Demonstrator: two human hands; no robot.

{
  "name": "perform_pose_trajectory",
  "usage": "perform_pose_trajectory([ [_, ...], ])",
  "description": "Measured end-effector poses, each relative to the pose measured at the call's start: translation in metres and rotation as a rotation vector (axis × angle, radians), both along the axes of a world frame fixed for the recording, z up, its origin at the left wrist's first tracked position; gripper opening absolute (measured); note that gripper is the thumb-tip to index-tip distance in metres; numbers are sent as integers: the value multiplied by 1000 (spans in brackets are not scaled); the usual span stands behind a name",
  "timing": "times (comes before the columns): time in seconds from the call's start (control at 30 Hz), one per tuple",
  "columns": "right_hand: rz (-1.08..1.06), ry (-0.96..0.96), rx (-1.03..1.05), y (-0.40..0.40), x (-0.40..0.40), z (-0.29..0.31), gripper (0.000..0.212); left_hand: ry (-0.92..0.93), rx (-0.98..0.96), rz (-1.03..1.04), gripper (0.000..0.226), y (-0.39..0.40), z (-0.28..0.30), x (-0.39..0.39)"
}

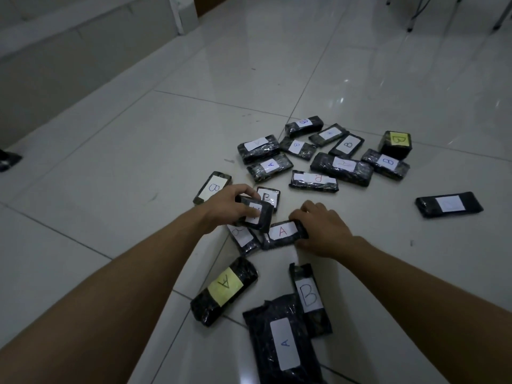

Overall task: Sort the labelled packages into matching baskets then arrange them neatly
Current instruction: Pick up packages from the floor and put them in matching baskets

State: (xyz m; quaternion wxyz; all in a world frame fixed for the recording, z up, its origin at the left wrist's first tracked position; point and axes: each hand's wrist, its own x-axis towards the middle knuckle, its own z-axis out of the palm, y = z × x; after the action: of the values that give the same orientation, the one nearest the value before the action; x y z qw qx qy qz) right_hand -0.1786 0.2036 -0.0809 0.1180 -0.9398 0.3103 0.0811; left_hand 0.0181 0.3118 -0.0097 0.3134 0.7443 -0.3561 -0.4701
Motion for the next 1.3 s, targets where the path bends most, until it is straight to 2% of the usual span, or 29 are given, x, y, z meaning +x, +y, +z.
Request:
perform_pose_trajectory([
  [0.1, -29, 48, -39, -2, -22, 8, 57, 30, -9, -49, 30, -8, -3, -11],
  [0.23, -87, 48, -76, -8, -72, 30, 46, 85, -30, -143, 34, -29, -5, -36],
  [0.4, -152, 11, -184, -21, -150, 83, 45, 192, -61, -200, 36, -66, 5, -87],
  [0.53, -190, -17, -248, -32, -228, 130, 55, 228, -111, -280, 37, -97, 17, -148],
  [0.7, -302, 0, -325, -25, -335, 163, 55, 227, -201, -378, 32, -127, 47, -248],
  [0.93, -578, -104, -280, 33, -498, 154, 60, 83, -274, -837, 25, -134, 78, -415],
  [1.07, -726, -110, -247, 84, -582, 132, 58, 54, -273, -980, 21, -126, 79, -497],
  [1.17, -811, -158, -198, 120, -627, 113, 51, 36, -257, -1085, 19, -111, 72, -552],
  [1.3, -906, -151, -137, 145, -654, 82, 54, -72, -213, -1280, 11, -90, 58, -604],
])
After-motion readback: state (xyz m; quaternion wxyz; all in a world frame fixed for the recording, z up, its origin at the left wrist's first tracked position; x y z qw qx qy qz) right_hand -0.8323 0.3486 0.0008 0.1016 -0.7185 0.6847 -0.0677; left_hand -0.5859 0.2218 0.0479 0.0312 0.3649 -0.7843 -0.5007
